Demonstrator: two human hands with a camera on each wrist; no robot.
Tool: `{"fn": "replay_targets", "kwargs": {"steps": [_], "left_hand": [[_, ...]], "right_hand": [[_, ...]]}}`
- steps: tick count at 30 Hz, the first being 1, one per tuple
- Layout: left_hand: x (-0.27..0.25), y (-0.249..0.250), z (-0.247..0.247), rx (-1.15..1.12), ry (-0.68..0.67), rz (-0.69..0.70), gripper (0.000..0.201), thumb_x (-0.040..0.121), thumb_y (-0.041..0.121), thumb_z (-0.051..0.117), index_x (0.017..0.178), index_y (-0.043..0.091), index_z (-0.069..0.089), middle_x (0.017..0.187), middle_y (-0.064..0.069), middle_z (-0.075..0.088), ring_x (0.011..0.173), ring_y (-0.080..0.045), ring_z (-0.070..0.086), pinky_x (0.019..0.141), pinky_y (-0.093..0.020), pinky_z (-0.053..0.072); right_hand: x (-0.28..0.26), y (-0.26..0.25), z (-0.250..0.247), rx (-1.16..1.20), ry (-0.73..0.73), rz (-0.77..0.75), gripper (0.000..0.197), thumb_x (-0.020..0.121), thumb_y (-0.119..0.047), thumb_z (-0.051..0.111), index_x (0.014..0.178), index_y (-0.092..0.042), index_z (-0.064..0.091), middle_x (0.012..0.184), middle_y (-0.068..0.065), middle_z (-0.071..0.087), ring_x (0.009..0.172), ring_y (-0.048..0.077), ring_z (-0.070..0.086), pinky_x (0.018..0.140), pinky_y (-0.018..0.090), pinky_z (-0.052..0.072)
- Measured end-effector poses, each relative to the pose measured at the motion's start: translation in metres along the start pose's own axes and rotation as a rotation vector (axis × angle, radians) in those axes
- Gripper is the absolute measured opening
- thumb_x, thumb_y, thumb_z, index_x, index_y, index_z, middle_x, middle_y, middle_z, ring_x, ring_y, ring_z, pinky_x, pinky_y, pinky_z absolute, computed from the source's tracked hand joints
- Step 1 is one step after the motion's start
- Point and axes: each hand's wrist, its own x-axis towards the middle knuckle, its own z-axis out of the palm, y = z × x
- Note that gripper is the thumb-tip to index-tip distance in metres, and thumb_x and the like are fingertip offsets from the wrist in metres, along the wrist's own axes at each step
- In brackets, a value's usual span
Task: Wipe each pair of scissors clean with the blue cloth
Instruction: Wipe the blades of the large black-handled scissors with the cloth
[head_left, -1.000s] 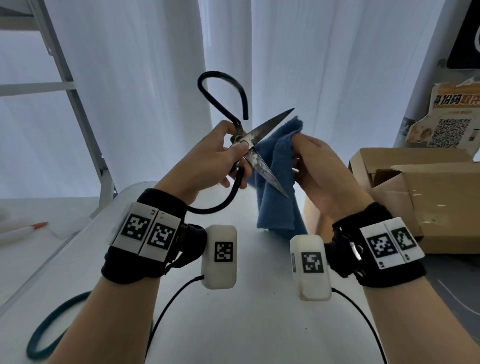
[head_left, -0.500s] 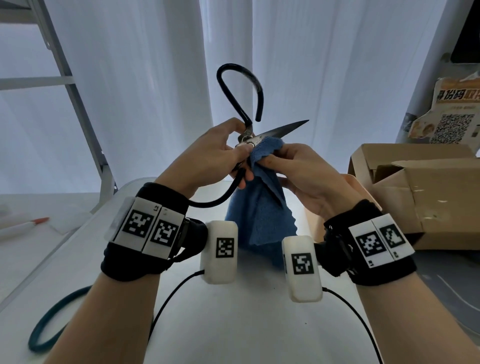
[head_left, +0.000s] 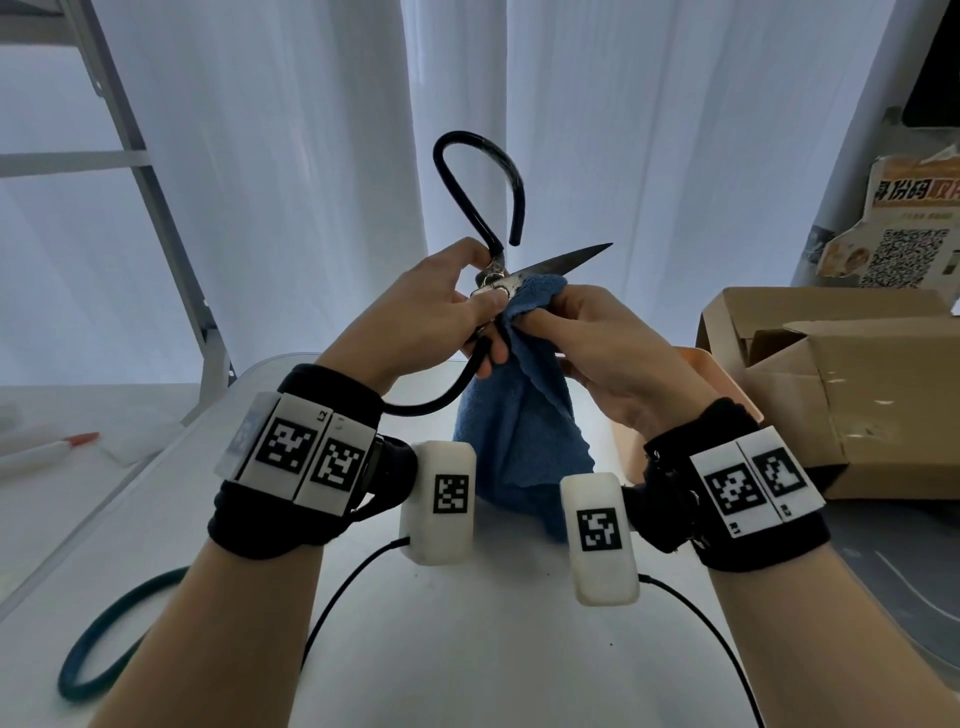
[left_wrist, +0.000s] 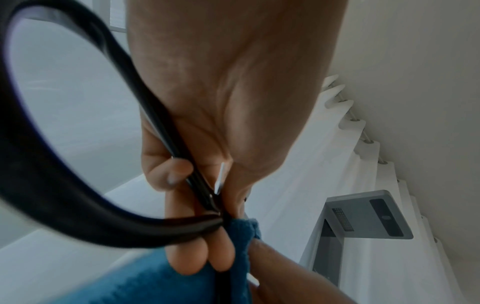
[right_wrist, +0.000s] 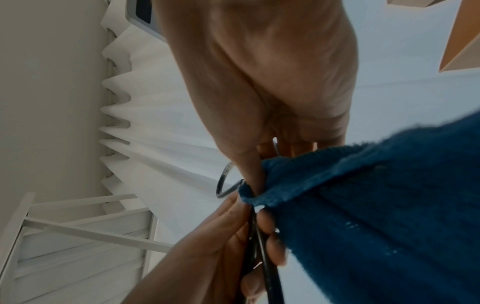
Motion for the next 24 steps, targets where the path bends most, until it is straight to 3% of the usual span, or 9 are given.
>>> {"fn": "replay_targets", "kwargs": {"steps": [5,10,14,19,21,24], "left_hand": [[-0.0023,-0.0014,-0.0066,0.005,-0.062,-0.024,0.025,0.100,0.020,0.056,0.124,0.019,0.047,0.077,-0.008,0.076,0.066,-0.023,0.072,0.048,-0.024,0.038],[-0.0058,-0.0023,-0.0092,0.033,-0.103,-0.055,0.050,0.085,0.003,0.069,0.127,0.023,0.049,0.086,-0.005,0.076,0.071,-0.024,0.075,0.046,-0.013,0.040],[-0.0056,-0.0031,-0.0069,0.078,-0.110,-0.054,0.055,0.082,0.002,0.068,0.128,0.025,0.048,0.092,-0.001,0.073,0.071,-0.019,0.075,0.052,-0.008,0.044],[-0.0042,-0.0032,-0.0051,0.107,-0.102,-0.032,0.054,0.083,0.005,0.066,0.129,0.027,0.048,0.096,0.000,0.071,0.070,-0.018,0.075,0.069,-0.019,0.048],[-0.0032,-0.0032,-0.0040,0.105,-0.090,-0.033,0.052,0.084,0.007,0.065,0.129,0.028,0.048,0.100,-0.001,0.071,0.069,-0.018,0.074,0.068,-0.019,0.047],[-0.0008,-0.0044,-0.0023,0.051,-0.056,-0.048,0.051,0.086,0.007,0.065,0.128,0.031,0.050,0.107,-0.004,0.067,0.067,-0.018,0.073,0.056,-0.009,0.044]], "right_hand": [[0.0018,0.0007,0.0018,-0.029,-0.045,0.046,0.019,0.103,-0.009,0.049,0.113,-0.005,0.065,0.089,0.007,0.070,0.087,0.013,0.067,0.077,0.020,0.053],[0.0038,-0.0003,0.0045,-0.099,-0.058,0.114,0.025,0.102,-0.008,0.049,0.122,-0.006,0.063,0.117,0.014,0.070,0.113,0.029,0.065,0.103,0.042,0.051],[0.0025,-0.0018,0.0024,-0.115,-0.075,0.152,0.025,0.103,-0.007,0.045,0.121,-0.006,0.062,0.120,0.015,0.069,0.117,0.030,0.063,0.105,0.044,0.049],[0.0014,-0.0032,-0.0002,-0.065,-0.100,0.161,0.026,0.103,-0.006,0.044,0.122,-0.008,0.061,0.120,0.013,0.070,0.116,0.027,0.064,0.103,0.038,0.051],[0.0013,-0.0034,0.0010,-0.055,-0.100,0.162,0.027,0.103,-0.006,0.043,0.122,-0.008,0.062,0.120,0.013,0.070,0.116,0.027,0.064,0.102,0.038,0.052],[0.0030,-0.0017,0.0041,-0.010,-0.045,0.153,0.028,0.102,-0.003,0.042,0.122,-0.004,0.061,0.120,0.017,0.069,0.115,0.029,0.065,0.103,0.041,0.051]]}}
